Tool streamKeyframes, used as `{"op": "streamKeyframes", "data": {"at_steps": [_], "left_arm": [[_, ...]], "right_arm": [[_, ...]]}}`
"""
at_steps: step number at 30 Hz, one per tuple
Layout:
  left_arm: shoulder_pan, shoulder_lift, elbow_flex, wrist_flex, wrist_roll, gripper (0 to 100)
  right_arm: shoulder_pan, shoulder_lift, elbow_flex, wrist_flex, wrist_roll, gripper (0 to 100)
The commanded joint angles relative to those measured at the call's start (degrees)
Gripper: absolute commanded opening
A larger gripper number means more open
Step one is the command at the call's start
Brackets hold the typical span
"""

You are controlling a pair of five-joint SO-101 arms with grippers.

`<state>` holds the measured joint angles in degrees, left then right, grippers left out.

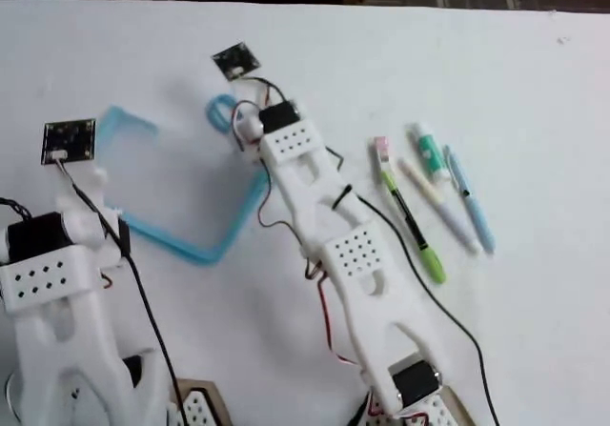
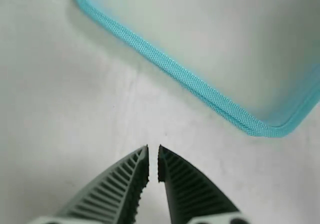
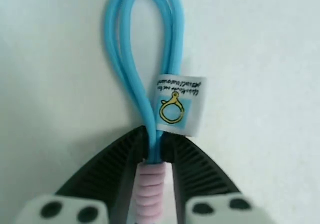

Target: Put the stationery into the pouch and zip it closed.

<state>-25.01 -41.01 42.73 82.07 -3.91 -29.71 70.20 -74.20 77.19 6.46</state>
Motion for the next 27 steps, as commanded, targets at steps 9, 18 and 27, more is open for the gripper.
{"op": "streamKeyframes", "data": {"at_steps": [9, 18, 27], "left_arm": [[-0.3, 0.0, -3.0, 0.3, 0.1, 6], [-0.3, 0.0, -3.0, 0.4, 0.1, 6], [0.0, 0.0, -3.0, 0.4, 0.1, 6]], "right_arm": [[1.4, -12.5, 0.7, 24.7, -0.4, 1.6], [6.4, -20.6, 23.8, 24.5, -0.4, 1.6], [2.9, -38.7, 52.2, 24.1, -2.7, 2.2]]}}
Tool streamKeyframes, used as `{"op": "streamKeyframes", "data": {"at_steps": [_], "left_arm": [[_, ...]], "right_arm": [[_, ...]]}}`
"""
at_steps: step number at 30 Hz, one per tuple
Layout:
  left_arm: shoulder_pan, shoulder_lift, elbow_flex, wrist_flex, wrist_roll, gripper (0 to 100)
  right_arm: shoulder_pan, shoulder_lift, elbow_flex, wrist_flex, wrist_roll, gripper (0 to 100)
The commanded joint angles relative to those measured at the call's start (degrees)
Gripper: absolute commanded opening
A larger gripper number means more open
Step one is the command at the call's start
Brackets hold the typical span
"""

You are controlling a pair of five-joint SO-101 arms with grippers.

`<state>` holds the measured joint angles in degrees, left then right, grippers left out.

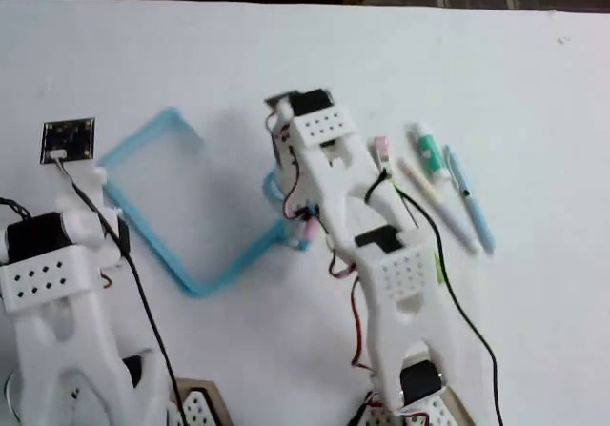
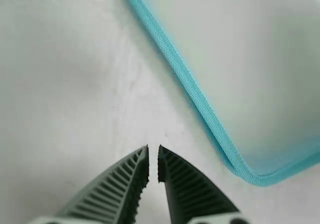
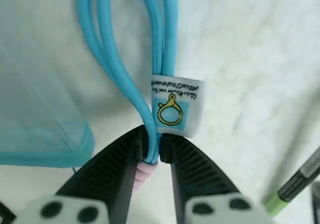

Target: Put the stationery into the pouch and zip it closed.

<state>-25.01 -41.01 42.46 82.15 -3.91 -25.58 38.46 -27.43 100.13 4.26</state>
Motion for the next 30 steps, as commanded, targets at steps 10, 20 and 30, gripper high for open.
{"op": "streamKeyframes", "data": {"at_steps": [10, 20, 30], "left_arm": [[-0.2, 0.0, -2.7, 0.3, 0.1, 6], [-0.2, 0.0, -2.7, 0.3, 0.1, 6], [-0.2, 0.0, -2.5, 0.3, 0.1, 6]], "right_arm": [[-1.8, -10.2, 7.9, 1.4, 4.7, 30.7], [-1.6, -15.7, 8.1, -7.6, 10.2, 20.6], [-1.5, 1.5, 7.6, -25.5, 10.3, 18.0]]}}
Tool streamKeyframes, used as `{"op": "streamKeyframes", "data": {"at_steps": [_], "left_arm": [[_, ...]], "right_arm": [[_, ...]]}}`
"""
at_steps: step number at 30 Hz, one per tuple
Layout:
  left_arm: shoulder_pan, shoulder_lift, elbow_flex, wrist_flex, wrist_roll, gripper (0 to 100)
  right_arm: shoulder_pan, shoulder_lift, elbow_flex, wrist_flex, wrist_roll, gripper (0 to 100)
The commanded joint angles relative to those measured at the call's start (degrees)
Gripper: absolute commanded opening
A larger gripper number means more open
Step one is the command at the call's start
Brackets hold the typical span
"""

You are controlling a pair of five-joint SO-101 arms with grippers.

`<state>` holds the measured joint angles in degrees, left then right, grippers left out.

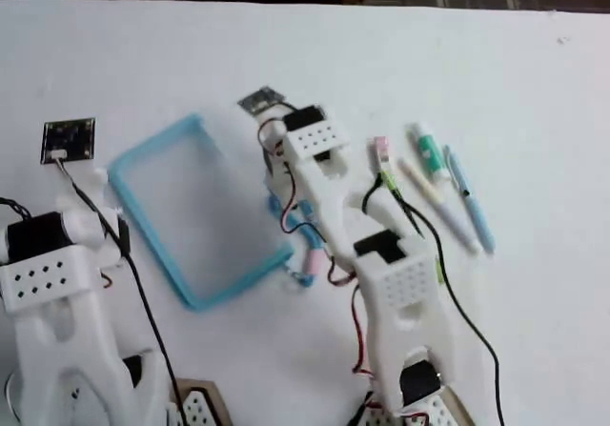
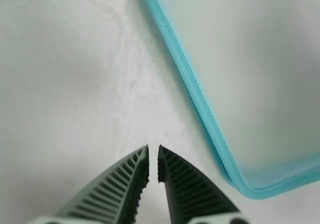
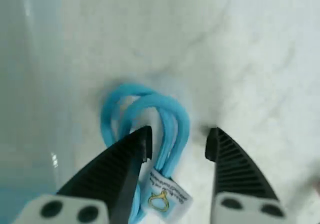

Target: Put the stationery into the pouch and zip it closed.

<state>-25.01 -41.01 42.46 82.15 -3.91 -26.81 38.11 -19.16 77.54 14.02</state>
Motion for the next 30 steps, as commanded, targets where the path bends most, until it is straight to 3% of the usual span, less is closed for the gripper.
{"op": "streamKeyframes", "data": {"at_steps": [1, 6, 9, 12, 18, 30], "left_arm": [[-0.2, 0.0, -2.6, 0.3, 0.1, 6], [-0.2, 0.0, -2.7, 0.3, 0.1, 6], [-0.2, 0.0, -2.7, 0.3, 0.1, 6], [-0.2, 0.0, -2.7, 0.3, 0.1, 6], [-0.2, 0.0, -2.7, 0.3, 0.1, 6], [-0.2, 0.0, -2.7, 0.3, 0.1, 6]], "right_arm": [[-0.4, 2.8, -0.6, -3.6, 0.7, 18.0], [-0.1, 3.6, -0.7, -4.2, 0.5, 15.7], [0.5, 3.6, -0.7, -5.0, 0.4, 1.5], [1.3, 3.2, -1.1, -5.0, 0.4, 4.6], [2.8, 0.0, -5.3, -0.9, -0.1, 1.6], [2.7, -19.0, -19.7, 5.1, -13.3, 1.7]]}}
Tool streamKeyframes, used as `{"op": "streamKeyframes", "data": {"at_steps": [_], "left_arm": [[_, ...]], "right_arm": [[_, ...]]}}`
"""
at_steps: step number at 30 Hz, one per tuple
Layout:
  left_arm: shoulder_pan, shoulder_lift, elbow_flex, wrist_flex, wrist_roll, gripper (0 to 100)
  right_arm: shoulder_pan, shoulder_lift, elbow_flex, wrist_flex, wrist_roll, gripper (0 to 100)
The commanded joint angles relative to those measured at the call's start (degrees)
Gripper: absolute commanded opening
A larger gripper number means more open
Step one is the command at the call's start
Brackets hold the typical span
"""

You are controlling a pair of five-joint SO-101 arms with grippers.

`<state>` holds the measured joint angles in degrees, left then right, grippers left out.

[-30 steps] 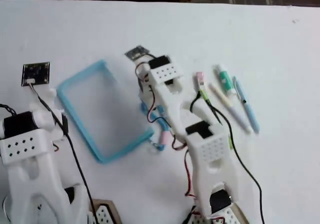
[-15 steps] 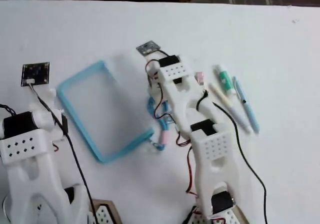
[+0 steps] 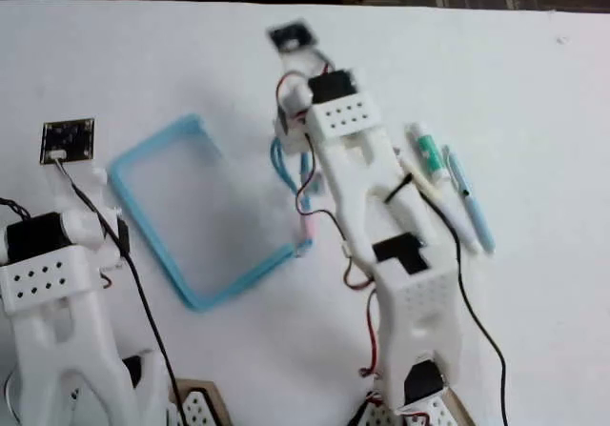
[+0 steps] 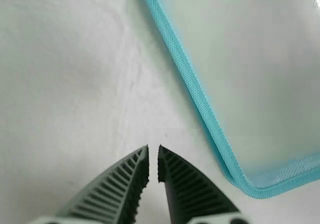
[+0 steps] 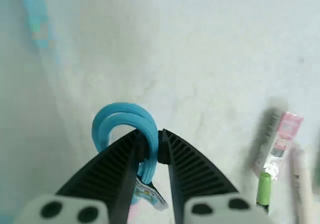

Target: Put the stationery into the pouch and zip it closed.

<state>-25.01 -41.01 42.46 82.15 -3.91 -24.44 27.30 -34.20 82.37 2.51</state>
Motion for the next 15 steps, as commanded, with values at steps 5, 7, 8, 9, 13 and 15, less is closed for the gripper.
{"op": "streamKeyframes", "data": {"at_steps": [5, 7, 8, 9, 13, 15], "left_arm": [[-0.2, 0.0, -2.7, 0.3, 0.2, 6], [-0.2, 0.0, -2.8, 0.3, 0.4, 7], [-0.2, 0.0, -3.0, 0.3, 0.5, 7], [-0.2, 0.0, -3.8, 0.4, 0.5, 7], [-0.3, 0.0, -12.7, 5.1, 0.6, 7], [-0.3, 0.0, -19.9, 8.2, 0.6, 7]], "right_arm": [[-0.1, -18.7, -7.3, 0.0, -1.8, 1.7], [-0.1, -22.6, -7.3, 0.0, -1.8, 1.7], [-0.1, -24.5, -7.3, 0.0, -1.8, 1.7], [-0.1, -26.5, -7.3, 0.0, -1.8, 1.7], [-0.1, -34.1, -7.3, -2.9, -1.8, 1.7], [-0.1, -38.0, -7.3, -5.9, -1.8, 1.7]]}}
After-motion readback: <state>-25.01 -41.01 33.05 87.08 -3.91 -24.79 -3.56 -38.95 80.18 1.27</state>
